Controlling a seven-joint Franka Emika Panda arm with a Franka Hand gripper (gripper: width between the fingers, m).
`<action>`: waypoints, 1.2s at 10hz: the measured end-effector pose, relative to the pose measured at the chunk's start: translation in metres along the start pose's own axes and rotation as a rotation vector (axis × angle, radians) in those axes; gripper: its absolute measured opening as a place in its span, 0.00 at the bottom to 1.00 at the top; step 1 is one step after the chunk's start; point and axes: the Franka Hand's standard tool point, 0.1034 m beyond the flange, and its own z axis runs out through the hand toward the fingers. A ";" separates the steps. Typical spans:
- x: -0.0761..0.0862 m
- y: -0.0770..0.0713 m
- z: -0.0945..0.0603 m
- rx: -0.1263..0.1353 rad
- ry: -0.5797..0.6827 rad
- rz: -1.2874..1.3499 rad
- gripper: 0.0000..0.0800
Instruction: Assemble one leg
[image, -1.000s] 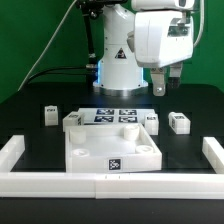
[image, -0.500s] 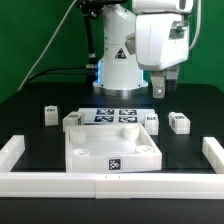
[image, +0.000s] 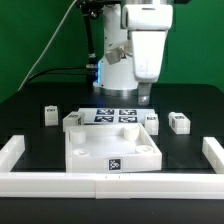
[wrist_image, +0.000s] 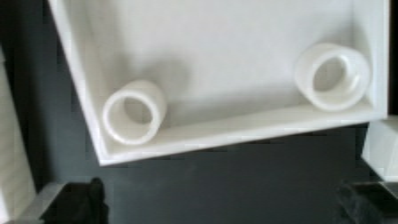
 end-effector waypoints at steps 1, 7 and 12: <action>0.001 0.001 -0.001 -0.002 0.000 0.006 0.81; -0.025 -0.033 0.023 0.006 0.009 -0.096 0.81; -0.059 -0.071 0.073 0.105 0.036 -0.191 0.81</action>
Offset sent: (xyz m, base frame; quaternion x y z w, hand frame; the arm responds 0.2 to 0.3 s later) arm 0.0000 0.0000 0.0000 0.0000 0.0000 0.0000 1.0000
